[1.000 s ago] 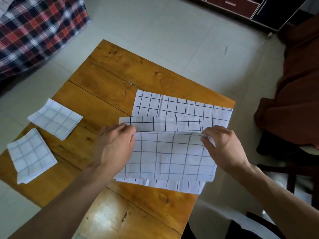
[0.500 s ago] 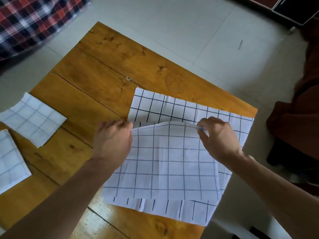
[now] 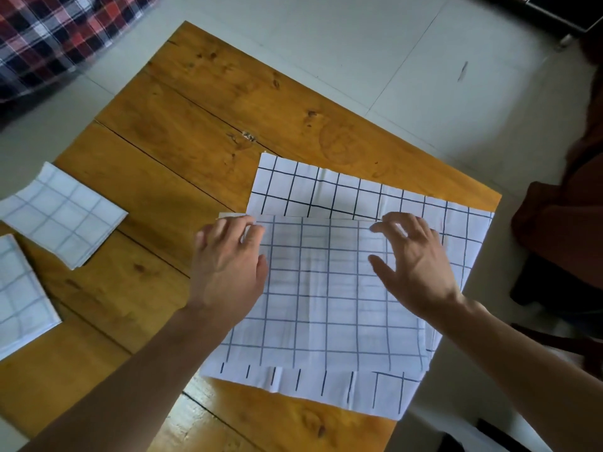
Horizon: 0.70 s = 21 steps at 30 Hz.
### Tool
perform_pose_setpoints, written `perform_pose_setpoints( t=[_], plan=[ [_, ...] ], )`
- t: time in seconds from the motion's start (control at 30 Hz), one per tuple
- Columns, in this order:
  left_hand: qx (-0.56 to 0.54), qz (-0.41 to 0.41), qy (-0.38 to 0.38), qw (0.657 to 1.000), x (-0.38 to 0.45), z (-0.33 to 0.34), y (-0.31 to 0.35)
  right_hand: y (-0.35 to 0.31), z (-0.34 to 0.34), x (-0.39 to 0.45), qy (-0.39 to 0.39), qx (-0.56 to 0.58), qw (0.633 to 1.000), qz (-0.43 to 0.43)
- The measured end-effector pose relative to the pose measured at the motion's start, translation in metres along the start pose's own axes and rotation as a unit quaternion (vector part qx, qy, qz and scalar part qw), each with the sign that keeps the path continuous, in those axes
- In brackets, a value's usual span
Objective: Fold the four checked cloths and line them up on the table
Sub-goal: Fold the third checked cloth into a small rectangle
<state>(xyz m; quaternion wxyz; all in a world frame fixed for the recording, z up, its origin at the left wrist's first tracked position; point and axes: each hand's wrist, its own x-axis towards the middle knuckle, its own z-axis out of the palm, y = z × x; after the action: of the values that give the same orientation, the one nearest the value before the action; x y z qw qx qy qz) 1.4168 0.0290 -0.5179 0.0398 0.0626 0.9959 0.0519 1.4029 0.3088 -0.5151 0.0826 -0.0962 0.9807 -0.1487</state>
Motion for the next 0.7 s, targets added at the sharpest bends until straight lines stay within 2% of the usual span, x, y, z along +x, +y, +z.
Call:
perform_pose_setpoints(
  t=[0.13,0.33,0.7],
  plan=[
    [-0.028,0.044,-0.015,0.999,-0.022,0.002,0.009,-0.025,0.011,-0.022,-0.046,0.023,0.997,-0.051],
    [-0.026,0.079,-0.043,0.996,-0.075,0.018,0.02,-0.054,0.04,-0.073,-0.09,-0.03,0.991,-0.091],
    [-0.042,0.106,-0.033,0.993,-0.137,0.051,0.012,-0.059,0.072,-0.127,-0.118,-0.026,0.992,-0.044]
  ],
)
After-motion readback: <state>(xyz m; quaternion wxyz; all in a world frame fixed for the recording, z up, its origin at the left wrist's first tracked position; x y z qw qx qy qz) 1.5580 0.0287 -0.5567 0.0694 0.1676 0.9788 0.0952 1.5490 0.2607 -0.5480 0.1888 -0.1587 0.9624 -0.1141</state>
